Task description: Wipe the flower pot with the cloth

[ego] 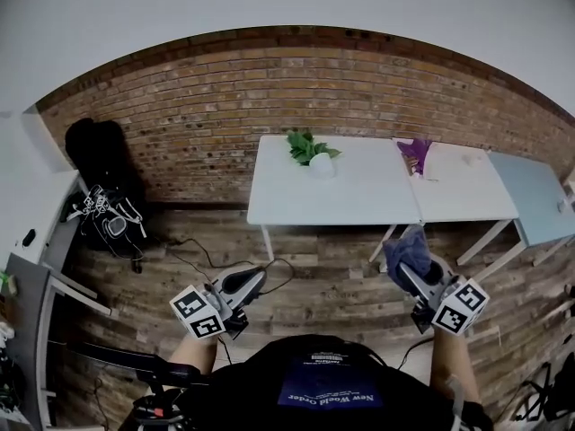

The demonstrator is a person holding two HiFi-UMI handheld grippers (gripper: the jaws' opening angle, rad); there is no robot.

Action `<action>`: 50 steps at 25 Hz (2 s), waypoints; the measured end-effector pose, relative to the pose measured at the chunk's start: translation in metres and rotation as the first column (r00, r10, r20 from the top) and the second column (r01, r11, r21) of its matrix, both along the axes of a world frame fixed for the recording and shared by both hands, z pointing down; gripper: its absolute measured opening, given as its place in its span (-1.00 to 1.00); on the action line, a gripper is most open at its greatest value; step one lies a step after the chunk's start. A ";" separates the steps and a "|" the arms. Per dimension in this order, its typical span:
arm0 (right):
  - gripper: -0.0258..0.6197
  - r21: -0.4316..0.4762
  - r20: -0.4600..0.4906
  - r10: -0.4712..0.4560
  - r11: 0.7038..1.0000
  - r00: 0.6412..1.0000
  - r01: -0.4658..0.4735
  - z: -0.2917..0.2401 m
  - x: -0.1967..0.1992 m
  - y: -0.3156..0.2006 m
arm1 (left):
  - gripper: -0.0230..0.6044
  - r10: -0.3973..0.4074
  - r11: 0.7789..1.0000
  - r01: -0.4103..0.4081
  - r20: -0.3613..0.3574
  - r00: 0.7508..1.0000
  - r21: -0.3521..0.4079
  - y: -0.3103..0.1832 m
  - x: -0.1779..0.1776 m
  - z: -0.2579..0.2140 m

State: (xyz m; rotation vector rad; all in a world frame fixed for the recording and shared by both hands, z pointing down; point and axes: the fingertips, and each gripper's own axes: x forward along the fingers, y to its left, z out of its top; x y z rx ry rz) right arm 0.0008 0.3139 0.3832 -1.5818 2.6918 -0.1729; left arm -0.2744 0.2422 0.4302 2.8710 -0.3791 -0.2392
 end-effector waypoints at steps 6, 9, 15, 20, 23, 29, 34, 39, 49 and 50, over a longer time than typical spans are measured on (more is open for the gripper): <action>-0.51 -0.042 0.004 -0.011 0.999 1.000 0.011 0.017 0.008 -0.067 | -0.92 -0.009 0.999 0.009 0.003 1.000 -0.043 -0.061 0.008 0.018; -0.51 -0.038 0.022 -0.035 0.999 0.999 0.036 0.021 0.035 -0.105 | -0.92 -0.045 0.997 0.046 0.021 0.999 -0.060 -0.093 0.028 0.024; -0.51 -0.019 0.031 -0.147 0.989 0.989 0.148 0.024 0.114 -0.195 | -0.92 -0.129 0.991 0.130 0.025 0.991 -0.040 -0.150 0.114 0.011; -0.51 0.009 0.025 -0.239 0.971 0.971 0.239 0.009 0.176 -0.258 | -0.92 -0.162 0.986 0.163 0.049 0.986 -0.026 -0.186 0.190 -0.003; -0.51 0.009 0.034 -0.270 0.963 0.962 0.270 0.011 0.202 -0.289 | -0.92 -0.165 0.986 0.166 0.062 0.984 -0.028 -0.203 0.224 -0.003; -0.51 -0.016 0.060 -0.297 0.954 0.953 0.298 0.030 0.217 -0.340 | -0.92 -0.195 0.980 0.198 0.100 0.976 -0.022 -0.246 0.238 0.007; -0.51 -0.028 0.033 -0.273 0.961 0.961 0.274 0.037 0.197 -0.386 | -0.92 -0.165 0.985 0.167 0.080 0.983 -0.032 -0.301 0.225 0.026; -0.51 -0.034 0.004 -0.187 0.982 0.982 0.187 0.026 0.162 -0.446 | -0.92 -0.069 0.998 0.068 0.086 0.994 0.008 -0.376 0.199 0.036; -0.51 -0.082 -0.026 -0.099 0.992 0.995 0.097 0.018 0.117 -0.554 | -0.91 0.078 0.997 -0.076 0.128 0.989 -0.020 -0.503 0.175 0.054; -0.51 -0.092 -0.024 -0.098 0.991 0.995 0.096 0.021 0.120 -0.560 | -0.91 0.078 0.997 -0.075 0.130 0.988 -0.028 -0.511 0.179 0.058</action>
